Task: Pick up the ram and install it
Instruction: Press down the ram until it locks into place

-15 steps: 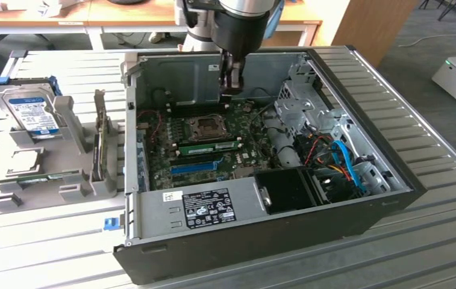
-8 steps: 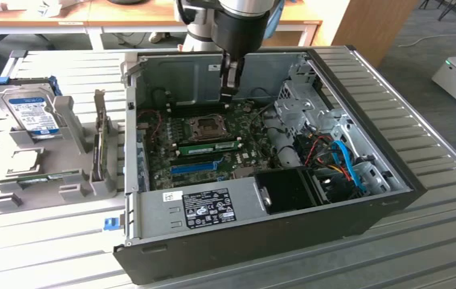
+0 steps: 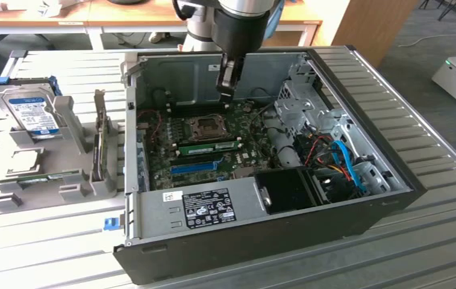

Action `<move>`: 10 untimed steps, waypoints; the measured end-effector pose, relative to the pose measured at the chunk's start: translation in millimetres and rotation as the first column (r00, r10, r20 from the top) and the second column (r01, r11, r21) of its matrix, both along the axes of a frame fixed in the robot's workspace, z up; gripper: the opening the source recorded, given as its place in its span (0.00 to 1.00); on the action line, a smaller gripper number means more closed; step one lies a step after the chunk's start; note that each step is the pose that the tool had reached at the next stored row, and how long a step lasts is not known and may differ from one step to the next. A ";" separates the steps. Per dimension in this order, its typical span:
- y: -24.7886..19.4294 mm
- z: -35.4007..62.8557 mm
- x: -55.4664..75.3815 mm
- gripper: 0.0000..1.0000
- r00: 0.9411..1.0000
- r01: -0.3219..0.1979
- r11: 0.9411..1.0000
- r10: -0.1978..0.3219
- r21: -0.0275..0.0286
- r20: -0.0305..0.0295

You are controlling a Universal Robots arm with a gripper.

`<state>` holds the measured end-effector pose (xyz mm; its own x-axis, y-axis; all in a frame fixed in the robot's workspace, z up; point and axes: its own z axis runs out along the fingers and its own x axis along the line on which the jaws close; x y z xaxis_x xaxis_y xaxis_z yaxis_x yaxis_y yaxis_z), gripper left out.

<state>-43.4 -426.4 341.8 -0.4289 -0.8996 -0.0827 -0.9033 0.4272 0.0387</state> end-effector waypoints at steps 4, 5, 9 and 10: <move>0.0 -0.1 0.0 0.11 0.998 0.065 0.998 -0.065 0.000 0.001; 0.0 -0.1 0.0 0.11 0.997 0.080 0.997 -0.080 0.000 0.001; 0.0 -0.1 0.0 0.11 0.989 0.150 0.989 -0.150 0.000 0.001; 0.0 -0.1 0.0 0.11 0.986 0.167 0.986 -0.167 0.000 0.001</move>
